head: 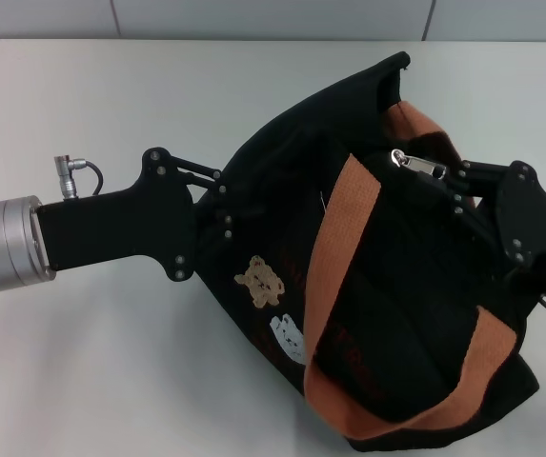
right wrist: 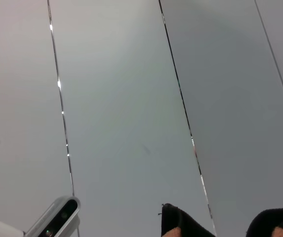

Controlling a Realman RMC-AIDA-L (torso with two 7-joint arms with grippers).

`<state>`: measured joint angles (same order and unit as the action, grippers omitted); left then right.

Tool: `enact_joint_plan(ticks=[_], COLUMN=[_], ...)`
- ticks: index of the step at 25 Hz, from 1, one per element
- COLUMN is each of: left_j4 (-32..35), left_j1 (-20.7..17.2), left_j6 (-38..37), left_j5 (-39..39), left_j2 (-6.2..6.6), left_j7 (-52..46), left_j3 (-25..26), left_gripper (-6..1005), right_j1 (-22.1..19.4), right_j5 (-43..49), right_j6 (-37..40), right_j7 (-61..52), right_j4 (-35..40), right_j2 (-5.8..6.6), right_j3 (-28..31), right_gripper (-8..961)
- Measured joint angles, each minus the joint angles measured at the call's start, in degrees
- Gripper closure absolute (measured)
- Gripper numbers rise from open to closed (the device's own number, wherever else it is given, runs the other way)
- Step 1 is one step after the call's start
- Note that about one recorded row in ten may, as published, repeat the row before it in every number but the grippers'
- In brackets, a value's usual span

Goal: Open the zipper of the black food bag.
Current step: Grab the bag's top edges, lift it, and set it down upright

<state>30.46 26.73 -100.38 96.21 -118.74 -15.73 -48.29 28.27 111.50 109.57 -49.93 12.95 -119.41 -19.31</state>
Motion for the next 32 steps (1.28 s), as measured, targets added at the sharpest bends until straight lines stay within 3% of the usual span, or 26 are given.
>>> enact_joint_plan(ticks=[3, 32], left_j4=[0.0, 0.0], left_j1=[0.0, -0.4], left_j6=[0.0, -0.2], left_j5=[0.2, 0.0], left_j2=[0.0, 0.01], left_j7=[0.0, 0.6], left_j3=[-0.1, -0.3], left_gripper=[930, 929], right_j1=[-0.2, -1.6], right_j5=[-0.9, -1.3], right_j6=[0.0, -0.7], right_j7=[0.0, -8.2], right_j4=[-0.5, 0.7], right_j2=[0.04, 0.48], right_j3=[0.1, 1.5], right_gripper=[851, 817])
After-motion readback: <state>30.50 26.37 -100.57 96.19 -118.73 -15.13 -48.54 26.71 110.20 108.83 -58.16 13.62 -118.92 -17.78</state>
